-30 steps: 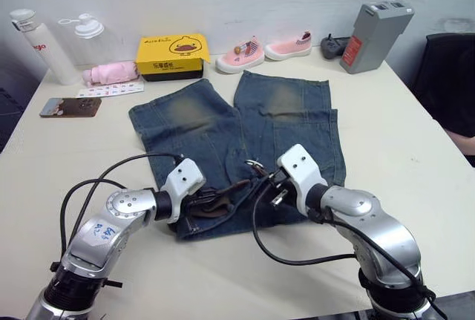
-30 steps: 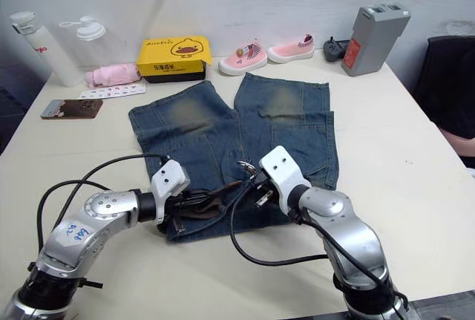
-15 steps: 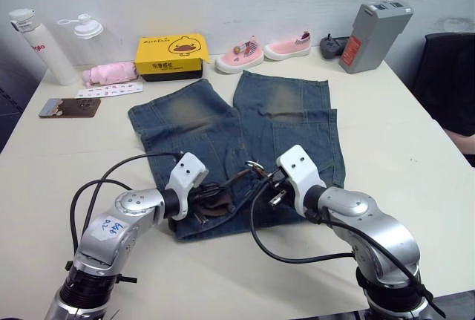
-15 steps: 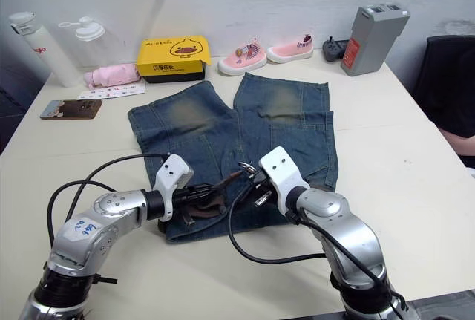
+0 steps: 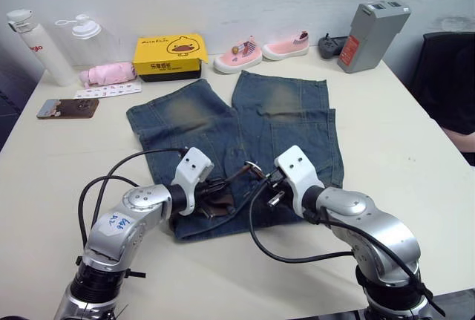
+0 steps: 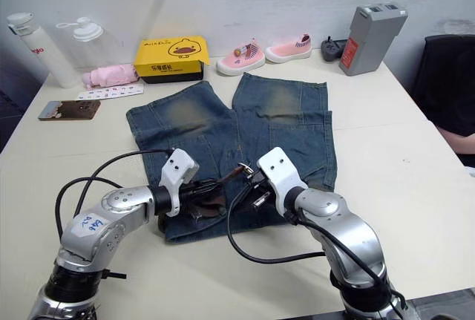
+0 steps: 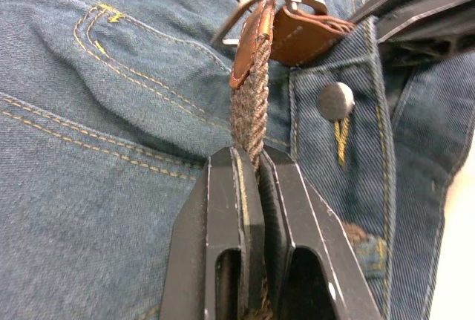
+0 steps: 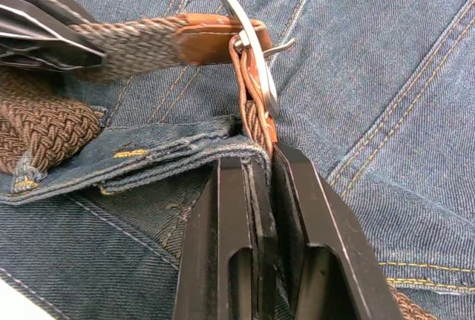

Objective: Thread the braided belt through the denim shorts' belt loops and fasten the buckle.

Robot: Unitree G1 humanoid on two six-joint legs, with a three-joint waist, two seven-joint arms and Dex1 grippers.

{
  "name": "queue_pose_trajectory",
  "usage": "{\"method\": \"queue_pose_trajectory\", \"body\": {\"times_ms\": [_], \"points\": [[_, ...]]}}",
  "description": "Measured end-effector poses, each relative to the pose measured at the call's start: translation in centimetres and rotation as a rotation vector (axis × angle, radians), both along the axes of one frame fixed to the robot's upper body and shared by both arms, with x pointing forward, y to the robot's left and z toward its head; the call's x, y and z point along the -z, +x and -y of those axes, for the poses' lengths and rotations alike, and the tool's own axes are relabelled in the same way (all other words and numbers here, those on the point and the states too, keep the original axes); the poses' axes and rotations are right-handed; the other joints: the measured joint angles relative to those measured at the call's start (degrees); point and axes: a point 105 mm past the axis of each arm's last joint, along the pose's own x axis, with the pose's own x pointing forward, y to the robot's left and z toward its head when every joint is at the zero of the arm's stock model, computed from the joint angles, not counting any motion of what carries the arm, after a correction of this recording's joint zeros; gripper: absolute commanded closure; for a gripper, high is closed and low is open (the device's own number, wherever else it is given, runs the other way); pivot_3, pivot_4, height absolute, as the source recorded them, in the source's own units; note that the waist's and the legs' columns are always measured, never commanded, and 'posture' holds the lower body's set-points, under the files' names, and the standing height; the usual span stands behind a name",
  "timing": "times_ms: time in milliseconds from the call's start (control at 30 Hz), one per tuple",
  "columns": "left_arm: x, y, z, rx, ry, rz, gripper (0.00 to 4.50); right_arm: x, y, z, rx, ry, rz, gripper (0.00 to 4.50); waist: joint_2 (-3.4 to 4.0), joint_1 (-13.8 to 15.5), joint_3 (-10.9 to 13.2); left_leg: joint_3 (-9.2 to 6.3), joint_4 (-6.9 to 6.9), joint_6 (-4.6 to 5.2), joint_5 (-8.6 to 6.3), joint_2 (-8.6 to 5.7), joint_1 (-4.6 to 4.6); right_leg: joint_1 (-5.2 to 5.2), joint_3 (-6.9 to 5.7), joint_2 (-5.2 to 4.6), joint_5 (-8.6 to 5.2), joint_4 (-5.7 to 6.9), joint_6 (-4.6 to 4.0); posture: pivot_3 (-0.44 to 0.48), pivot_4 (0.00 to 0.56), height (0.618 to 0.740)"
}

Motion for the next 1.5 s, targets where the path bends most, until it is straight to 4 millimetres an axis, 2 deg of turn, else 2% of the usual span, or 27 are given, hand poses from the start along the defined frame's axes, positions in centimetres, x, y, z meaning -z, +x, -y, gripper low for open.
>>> {"method": "queue_pose_trajectory", "body": {"times_ms": [100, 133, 267, 533, 600, 700, 767, 800, 833, 900, 933, 1000, 1033, 1167, 1267, 1367, 1467, 1500], "points": [[-0.1, 0.1, 0.6, 0.013, -0.013, -0.001, 4.50, 0.0, -0.2, -0.1, -0.008, -0.007, 0.000, 4.47, 0.00, 0.02, 0.00, 0.01, 0.01, 0.00, 0.00, -0.01, 0.00, 0.00, 0.00, -0.01, 0.00, 0.00, 0.00, 0.000, 0.150, 0.712], [-0.4, 0.3, 1.6, 0.040, -0.019, 0.013, 4.50, 0.0, -0.3, -0.2, -0.023, -0.027, 0.002, 4.47, -0.01, 0.16, 0.00, 0.00, 0.02, 0.00, 0.00, -0.04, 0.00, 0.02, 0.00, -0.02, 0.00, -0.01, 0.01, 0.000, 0.150, 0.712], [-0.5, 0.9, 2.9, 0.073, -0.025, 0.034, 4.50, 0.3, -0.6, -0.4, -0.071, -0.076, -0.005, 4.47, -0.03, 0.13, -0.02, 0.01, 0.00, 0.01, 0.00, -0.05, 0.00, 0.01, 0.02, -0.01, 0.01, -0.04, 0.01, 0.000, 0.150, 0.712], [0.0, 1.5, 4.2, 0.108, -0.037, 0.042, 4.50, 0.9, -1.3, -0.1, -0.191, -0.202, -0.005, 4.47, -0.04, 0.13, -0.01, 0.04, 0.02, 0.01, 0.00, -0.03, 0.01, 0.03, 0.01, 0.01, 0.01, -0.08, 0.02, 0.000, 0.150, 0.712], [0.2, 1.5, 4.3, 0.117, -0.037, 0.039, 4.50, 1.1, -1.4, 0.1, -0.216, -0.238, 0.011, 3.65, -0.05, 0.16, 0.00, 0.04, 0.01, 0.01, 0.00, -0.03, -0.01, 0.02, 0.00, 0.01, 0.01, -0.10, 0.02, 0.000, 0.150, 0.712], [0.0, 1.5, 4.4, 0.123, -0.042, 0.051, 4.50, 1.1, -1.6, 0.3, -0.253, -0.255, 0.021, 2.69, -0.10, 0.26, 0.03, 0.04, 0.03, 0.01, 0.00, -0.03, -0.01, 0.06, -0.02, 0.01, 0.01, -0.12, 0.03, 0.000, 0.150, 0.712], [-0.1, 1.5, 4.4, 0.128, -0.041, 0.064, 4.50, 0.5, -1.5, 0.9, -0.287, -0.278, 0.055, 1.97, -0.13, 0.34, 0.07, 0.05, 0.08, 0.01, 0.00, -0.06, -0.04, 0.10, -0.07, -0.02, 0.04, -0.16, 0.08, 0.000, 0.150, 0.712], [-0.1, 1.5, 4.4, 0.131, -0.040, 0.067, 4.50, 0.3, -1.5, 1.1, -0.300, -0.286, 0.070, 1.77, -0.14, 0.35, 0.07, 0.05, 0.07, 0.02, 0.00, -0.06, -0.04, 0.10, -0.06, -0.03, 0.05, -0.16, 0.09, 0.000, 0.150, 0.712], [-0.2, 1.4, 4.5, 0.139, -0.037, 0.076, 4.50, -0.8, -1.3, 1.7, -0.336, -0.311, 0.116, 1.33, -0.07, 0.42, 0.16, 0.07, 0.08, 0.03, -0.01, -0.11, -0.06, 0.11, -0.09, -0.05, 0.07, -0.30, 0.14, 0.000, 0.150, 0.712], [-0.2, 1.4, 4.5, 0.141, -0.034, 0.080, 4.50, -2.1, -0.8, 2.4, -0.342, -0.336, 0.174, 1.33, -0.04, 0.43, 0.23, 0.10, 0.06, 0.03, -0.01, -0.12, -0.07, 0.11, -0.09, -0.07, 0.10, -0.48, 0.18, 0.000, 0.150, 0.712], [-0.3, 1.4, 4.5, 0.146, -0.031, 0.090, 4.50, -4.3, -0.2, 3.0, -0.368, -0.373, 0.270, 1.33, -0.07, 0.37, 0.26, 0.15, 0.06, 0.03, -0.01, -0.09, -0.05, 0.14, -0.11, -0.02, 0.10, -0.49, 0.18, 0.000, 0.150, 0.712], [-0.4, 1.4, 4.7, 0.158, -0.021, 0.118, 4.50, -7.0, 0.8, 3.0, -0.432, -0.487, 0.463, 1.33, -0.09, 0.28, 0.24, 0.27, 0.04, 0.00, 0.00, -0.03, -0.01, 0.23, -0.22, 0.02, 0.07, -0.52, 0.14, 0.000, 0.150, 0.712], [-0.5, 1.4, 4.7, 0.166, -0.009, 0.139, 4.50, -7.1, 1.6, 2.9, -0.471, -0.574, 0.545, 1.33, -0.11, 0.21, 0.26, 0.39, 0.05, 0.00, 0.00, -0.03, 0.00, 0.22, -0.19, 0.02, 0.07, -0.52, 0.14, 0.000, 0.150, 0.712], [-0.6, 1.4, 5.0, 0.189, 0.014, 0.184, 4.50, -5.8, 3.1, 3.0, -0.561, -0.705, 0.630, 1.33, -0.13, 0.43, 0.28, 0.40, 0.15, 0.01, 0.03, -0.02, -0.07, 0.23, -0.22, -0.02, 0.09, -0.43, 0.17, 0.000, 0.150, 0.712], [-0.7, 1.3, 5.1, 0.200, 0.029, 0.210, 4.50, -5.3, 3.5, 2.7, -0.636, -0.776, 0.669, 1.33, -0.13, 0.42, 0.28, 0.41, 0.16, 0.01, 0.03, -0.03, -0.07, 0.26, -0.23, -0.02, 0.10, -0.45, 0.19, 0.000, 0.150, 0.712], [-0.9, 1.4, 5.1, 0.206, 0.047, 0.247, 4.50, -3.7, 3.7, 2.3, -0.746, -0.842, 0.680, 1.33, -0.14, 0.42, 0.28, 0.36, 0.18, 0.02, 0.04, 0.00, -0.07, 0.31, -0.29, -0.01, 0.10, -0.42, 0.19, 0.000, 0.150, 0.712], [-1.0, 1.4, 5.1, 0.208, 0.051, 0.262, 4.50, -3.0, 3.9, 2.2, -0.780, -0.853, 0.677, 2.09, -0.13, 0.41, 0.28, 0.36, 0.19, 0.03, 0.05, 0.01, -0.07, 0.32, -0.30, 0.00, 0.10, -0.40, 0.19, 0.000, 0.150, 0.712], [-1.0, 1.4, 5.1, 0.209, 0.053, 0.264, 4.50, -2.8, 3.9, 2.1, -0.784, -0.857, 0.675, 2.48, -0.14, 0.42, 0.28, 0.36, 0.20, 0.03, 0.05, 0.01, -0.07, 0.33, -0.31, 0.00, 0.10, -0.40, 0.19, 0.000, 0.150, 0.712]]}}
